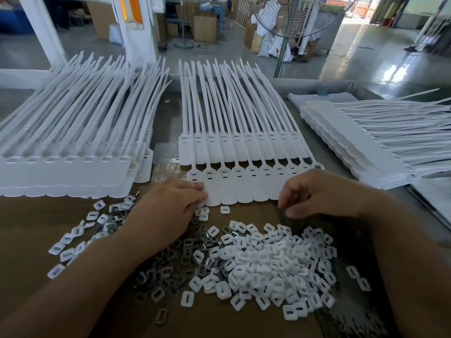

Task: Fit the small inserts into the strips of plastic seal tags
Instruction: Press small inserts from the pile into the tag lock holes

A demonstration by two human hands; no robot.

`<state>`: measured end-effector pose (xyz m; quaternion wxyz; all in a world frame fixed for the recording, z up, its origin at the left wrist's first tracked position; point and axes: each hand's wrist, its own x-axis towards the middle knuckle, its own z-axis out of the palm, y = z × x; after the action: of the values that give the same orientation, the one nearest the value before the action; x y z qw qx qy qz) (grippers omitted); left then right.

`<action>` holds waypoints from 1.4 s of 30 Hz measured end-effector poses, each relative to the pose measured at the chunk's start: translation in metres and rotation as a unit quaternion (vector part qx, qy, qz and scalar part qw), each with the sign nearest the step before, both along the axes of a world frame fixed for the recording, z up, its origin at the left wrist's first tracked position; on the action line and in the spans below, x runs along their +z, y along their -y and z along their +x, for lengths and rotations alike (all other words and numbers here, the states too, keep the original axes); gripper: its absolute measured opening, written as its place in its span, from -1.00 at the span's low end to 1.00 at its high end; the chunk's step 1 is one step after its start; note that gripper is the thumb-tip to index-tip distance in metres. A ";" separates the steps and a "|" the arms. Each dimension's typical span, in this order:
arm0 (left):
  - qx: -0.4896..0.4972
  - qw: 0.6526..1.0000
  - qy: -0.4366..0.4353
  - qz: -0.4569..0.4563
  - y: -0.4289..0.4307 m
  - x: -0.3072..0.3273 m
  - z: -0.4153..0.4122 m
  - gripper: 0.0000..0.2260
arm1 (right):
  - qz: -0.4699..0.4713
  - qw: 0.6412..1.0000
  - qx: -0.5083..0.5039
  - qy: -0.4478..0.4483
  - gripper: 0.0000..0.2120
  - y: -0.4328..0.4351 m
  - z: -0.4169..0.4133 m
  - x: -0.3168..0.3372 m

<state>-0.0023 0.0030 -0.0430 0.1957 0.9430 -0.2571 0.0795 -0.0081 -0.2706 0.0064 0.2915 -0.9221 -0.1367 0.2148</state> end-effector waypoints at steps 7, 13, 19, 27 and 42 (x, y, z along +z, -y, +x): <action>-0.002 1.000 -0.001 -0.002 0.000 0.000 0.002 -0.75 | -0.067 0.996 0.049 -0.030 -0.84 -0.010 -0.005 0.000; -0.003 1.000 -0.003 -0.003 -0.001 -0.002 0.000 -0.75 | -0.093 0.993 0.063 -0.019 -0.84 -0.013 -0.007 0.000; -0.005 1.000 -0.001 -0.007 0.000 -0.001 0.000 -0.75 | -0.047 0.997 0.060 -0.015 -0.84 -0.010 -0.008 0.000; -0.007 1.000 0.013 0.002 0.001 -0.001 0.000 -0.74 | -0.004 0.995 -0.034 0.097 -0.85 0.003 -0.005 0.000; -0.009 1.000 0.016 0.001 0.000 0.001 -0.003 -0.75 | 0.000 0.899 -0.382 0.215 -0.91 0.039 0.029 -0.031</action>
<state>-0.0052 0.0032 -0.0418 0.1909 0.9395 -0.2687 0.0929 0.0209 -0.3097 -0.0250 0.3150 -0.9270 0.1668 -0.1170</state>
